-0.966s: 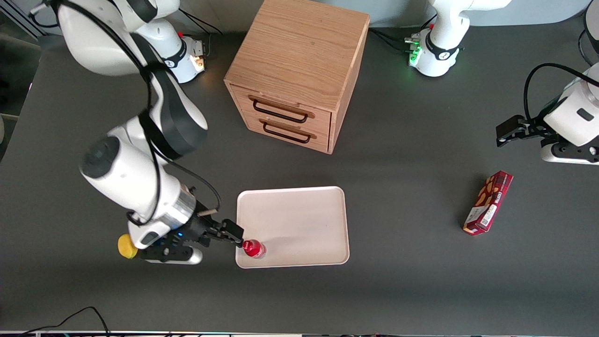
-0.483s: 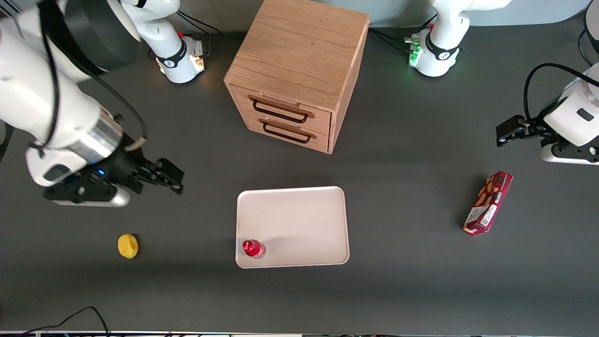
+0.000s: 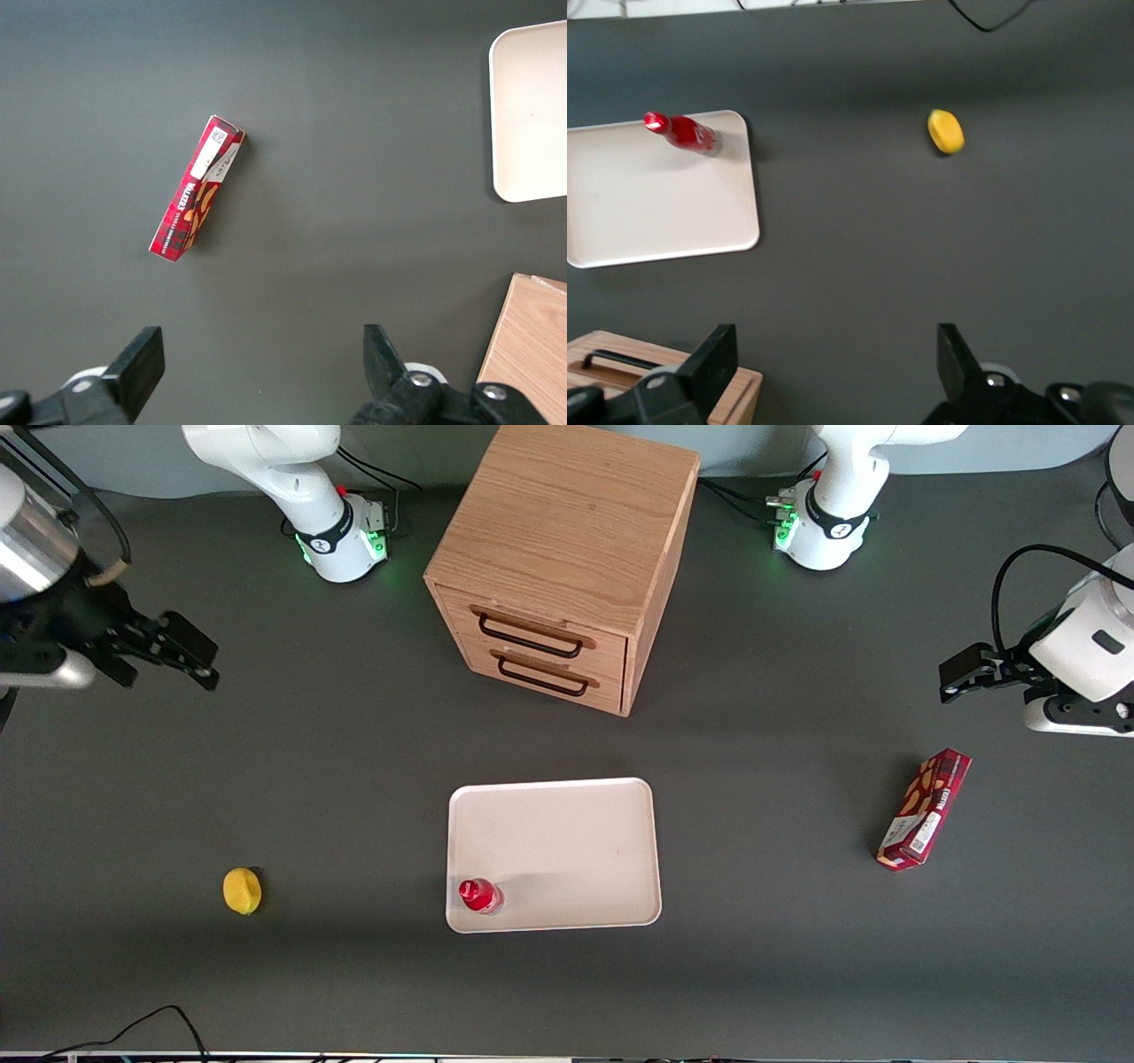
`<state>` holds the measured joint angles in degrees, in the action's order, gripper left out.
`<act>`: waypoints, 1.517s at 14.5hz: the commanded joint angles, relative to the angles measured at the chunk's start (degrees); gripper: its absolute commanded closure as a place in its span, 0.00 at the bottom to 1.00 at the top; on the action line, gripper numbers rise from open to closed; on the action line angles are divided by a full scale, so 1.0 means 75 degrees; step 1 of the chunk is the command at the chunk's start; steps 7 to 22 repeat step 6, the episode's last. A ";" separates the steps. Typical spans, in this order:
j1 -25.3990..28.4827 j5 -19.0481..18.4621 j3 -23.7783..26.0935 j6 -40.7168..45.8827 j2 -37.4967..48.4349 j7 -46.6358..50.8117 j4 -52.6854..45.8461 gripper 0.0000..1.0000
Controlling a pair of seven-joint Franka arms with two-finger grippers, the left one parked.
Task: Place coke bottle on tray
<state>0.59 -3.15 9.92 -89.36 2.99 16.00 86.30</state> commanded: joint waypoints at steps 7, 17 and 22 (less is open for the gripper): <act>-0.0231 0.0407 0.0014 -0.0578 0.0927 -0.0082 0.1045 0.00; -0.0231 0.0407 0.0014 -0.0578 0.0927 -0.0082 0.1045 0.00; -0.0231 0.0407 0.0014 -0.0578 0.0927 -0.0082 0.1045 0.00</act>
